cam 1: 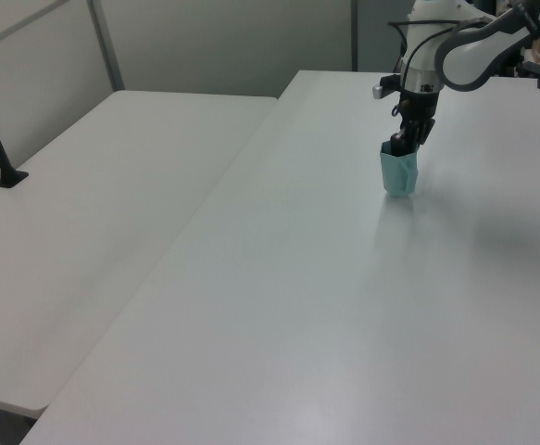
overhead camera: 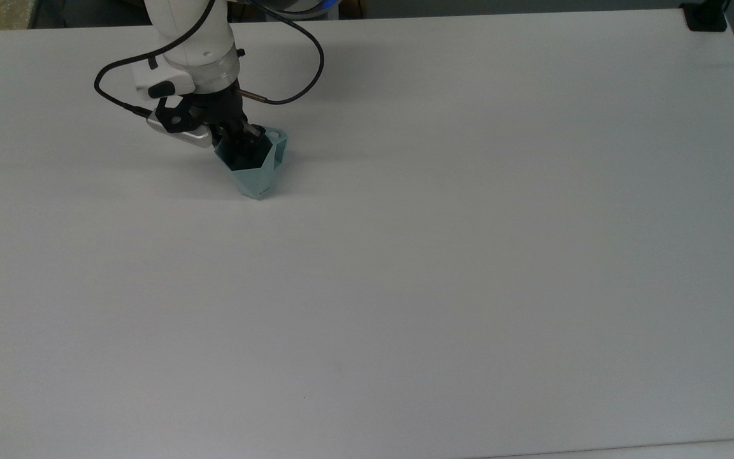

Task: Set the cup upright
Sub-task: 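Set the cup down on the table and open the gripper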

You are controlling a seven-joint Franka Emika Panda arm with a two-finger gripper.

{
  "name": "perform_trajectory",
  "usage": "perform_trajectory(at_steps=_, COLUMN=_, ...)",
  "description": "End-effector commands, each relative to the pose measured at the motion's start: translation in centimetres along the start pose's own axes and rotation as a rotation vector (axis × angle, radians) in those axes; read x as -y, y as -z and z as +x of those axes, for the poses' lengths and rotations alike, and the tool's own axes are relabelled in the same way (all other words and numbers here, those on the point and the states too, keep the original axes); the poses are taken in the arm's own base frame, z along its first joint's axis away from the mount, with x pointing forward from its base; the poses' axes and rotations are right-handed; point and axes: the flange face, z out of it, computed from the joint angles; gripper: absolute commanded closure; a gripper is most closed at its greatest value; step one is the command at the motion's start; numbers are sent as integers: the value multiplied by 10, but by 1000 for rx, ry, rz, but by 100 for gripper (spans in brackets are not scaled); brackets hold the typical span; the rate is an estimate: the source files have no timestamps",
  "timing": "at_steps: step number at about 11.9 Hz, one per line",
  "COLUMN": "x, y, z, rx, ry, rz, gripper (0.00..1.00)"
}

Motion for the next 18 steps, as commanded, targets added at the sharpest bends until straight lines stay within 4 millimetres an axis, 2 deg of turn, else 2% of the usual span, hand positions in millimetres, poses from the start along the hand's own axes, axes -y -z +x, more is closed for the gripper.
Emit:
perform_trajectory(at_steps=1, x=-1, y=-3, z=-1, rx=-10, ry=-12, rz=22, gripper=100)
perform_trajectory(at_steps=2, x=-2, y=-3, z=-1, rx=-8, ry=-13, rz=21, gripper=100)
perform_trajectory(at_steps=4, x=0, y=-4, z=-2, rx=2, ry=-10, rz=18, gripper=85)
perform_trajectory(at_steps=9, x=0, y=-1, z=-2, rx=4, ry=-10, rz=18, gripper=59)
perform_trajectory(at_steps=10, x=2, y=1, z=-2, rx=1, ry=-7, rz=20, gripper=52)
perform_trajectory(at_steps=11, x=4, y=9, z=1, rx=-6, ry=-4, rz=24, gripper=35)
perform_trajectory(at_steps=12, x=9, y=19, z=1, rx=5, ry=5, rz=22, gripper=0)
perform_trajectory(at_steps=13, x=10, y=33, z=3, rx=14, ry=6, rz=24, gripper=0)
perform_trajectory(at_steps=17, x=20, y=127, z=30, rx=-13, ry=14, rz=39, gripper=0)
perform_trajectory(at_steps=18, x=23, y=162, z=38, rx=-35, ry=13, rz=50, gripper=0)
